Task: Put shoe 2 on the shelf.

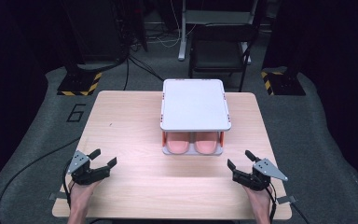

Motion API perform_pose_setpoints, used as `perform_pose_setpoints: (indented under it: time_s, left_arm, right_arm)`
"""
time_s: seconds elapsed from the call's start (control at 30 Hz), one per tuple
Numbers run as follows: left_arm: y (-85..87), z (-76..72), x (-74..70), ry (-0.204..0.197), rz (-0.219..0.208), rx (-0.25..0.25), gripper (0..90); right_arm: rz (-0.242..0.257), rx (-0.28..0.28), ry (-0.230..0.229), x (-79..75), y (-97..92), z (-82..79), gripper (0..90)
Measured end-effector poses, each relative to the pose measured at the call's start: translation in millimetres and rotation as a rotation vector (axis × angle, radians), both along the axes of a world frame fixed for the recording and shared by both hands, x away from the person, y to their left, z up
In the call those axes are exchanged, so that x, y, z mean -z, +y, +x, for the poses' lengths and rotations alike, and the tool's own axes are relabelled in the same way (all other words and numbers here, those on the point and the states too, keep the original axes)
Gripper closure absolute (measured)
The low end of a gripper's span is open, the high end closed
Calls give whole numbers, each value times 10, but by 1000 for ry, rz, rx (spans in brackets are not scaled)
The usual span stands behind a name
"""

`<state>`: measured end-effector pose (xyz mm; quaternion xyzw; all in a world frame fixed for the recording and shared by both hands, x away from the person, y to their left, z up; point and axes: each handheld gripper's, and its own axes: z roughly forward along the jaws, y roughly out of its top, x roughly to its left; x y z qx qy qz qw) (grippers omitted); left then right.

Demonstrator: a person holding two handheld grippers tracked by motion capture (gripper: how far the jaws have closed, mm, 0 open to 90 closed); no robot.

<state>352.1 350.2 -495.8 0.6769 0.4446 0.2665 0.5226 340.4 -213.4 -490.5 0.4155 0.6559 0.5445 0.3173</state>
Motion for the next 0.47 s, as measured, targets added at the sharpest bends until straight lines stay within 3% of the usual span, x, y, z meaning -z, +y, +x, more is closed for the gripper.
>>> perform_pose_setpoints:
  time_s: [0.47]
  left_arm:
    - [22,7,23,-3,-7,-14,168]
  right_arm:
    - [0,-5,32,41,21,25,163]
